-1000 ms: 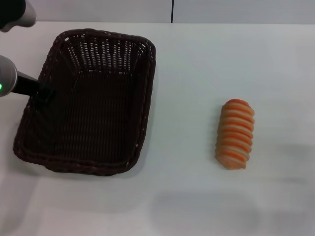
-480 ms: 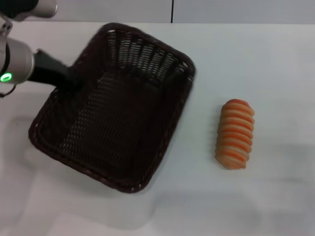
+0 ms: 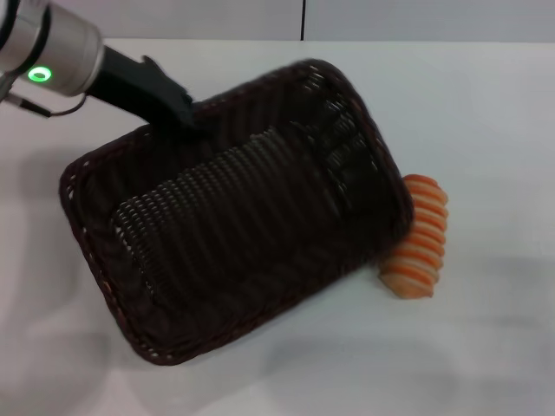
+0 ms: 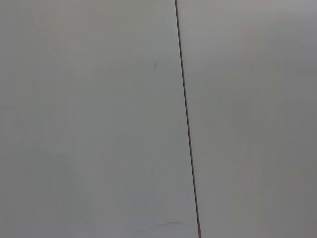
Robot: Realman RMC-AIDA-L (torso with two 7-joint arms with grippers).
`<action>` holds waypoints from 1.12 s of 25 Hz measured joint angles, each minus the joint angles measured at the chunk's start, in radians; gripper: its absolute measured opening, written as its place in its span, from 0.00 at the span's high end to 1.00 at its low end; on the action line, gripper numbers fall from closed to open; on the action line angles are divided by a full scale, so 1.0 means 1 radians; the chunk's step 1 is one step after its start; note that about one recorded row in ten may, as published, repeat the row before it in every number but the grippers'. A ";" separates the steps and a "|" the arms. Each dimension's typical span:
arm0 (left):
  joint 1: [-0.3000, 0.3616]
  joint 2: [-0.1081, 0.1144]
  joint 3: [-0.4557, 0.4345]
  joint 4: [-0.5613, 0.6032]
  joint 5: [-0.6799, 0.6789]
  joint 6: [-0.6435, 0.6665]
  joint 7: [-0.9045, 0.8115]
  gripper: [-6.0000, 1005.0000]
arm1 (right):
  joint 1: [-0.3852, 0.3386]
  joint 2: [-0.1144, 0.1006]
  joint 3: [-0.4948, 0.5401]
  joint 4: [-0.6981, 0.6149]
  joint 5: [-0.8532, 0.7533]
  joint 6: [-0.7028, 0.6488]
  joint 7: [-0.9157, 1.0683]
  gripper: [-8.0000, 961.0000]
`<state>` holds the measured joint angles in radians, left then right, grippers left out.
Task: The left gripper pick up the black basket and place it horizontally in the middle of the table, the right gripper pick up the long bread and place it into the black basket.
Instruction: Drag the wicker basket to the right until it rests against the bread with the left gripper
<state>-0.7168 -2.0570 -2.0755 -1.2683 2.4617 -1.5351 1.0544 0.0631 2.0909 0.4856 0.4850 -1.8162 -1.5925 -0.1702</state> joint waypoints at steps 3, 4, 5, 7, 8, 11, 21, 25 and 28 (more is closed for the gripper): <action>-0.066 0.007 -0.027 0.069 -0.001 -0.045 0.061 0.78 | -0.003 0.000 -0.006 0.004 0.000 -0.005 0.000 0.13; -0.066 0.007 -0.027 0.069 -0.001 -0.045 0.061 0.79 | -0.003 0.000 -0.008 0.005 0.000 -0.005 0.000 0.13; -0.130 0.012 -0.066 0.140 -0.002 -0.091 0.119 0.79 | -0.003 0.000 -0.010 0.005 0.000 -0.005 0.000 0.13; -0.159 0.016 -0.085 0.174 -0.003 -0.110 0.146 0.79 | -0.003 0.000 -0.010 0.006 0.000 -0.005 0.000 0.13; -0.159 0.016 -0.085 0.174 -0.003 -0.110 0.146 0.79 | -0.003 0.000 -0.011 0.006 0.000 -0.005 0.000 0.13; -0.239 0.034 -0.121 0.270 -0.007 -0.156 0.219 0.80 | -0.003 0.000 -0.012 0.007 -0.001 -0.005 0.000 0.13; -0.289 0.040 -0.096 0.344 -0.008 -0.132 0.261 0.79 | -0.001 0.000 -0.016 0.007 -0.002 -0.005 0.000 0.13; -0.290 0.037 -0.055 0.364 0.003 -0.087 0.262 0.79 | 0.004 0.000 -0.023 0.007 -0.002 -0.005 0.000 0.13; -0.287 0.023 -0.036 0.361 0.030 -0.048 0.256 0.79 | 0.006 0.000 -0.025 0.007 -0.002 -0.005 0.000 0.13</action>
<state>-1.0034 -2.0337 -2.1110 -0.9074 2.4921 -1.5832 1.3103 0.0689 2.0908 0.4606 0.4924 -1.8178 -1.5973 -0.1702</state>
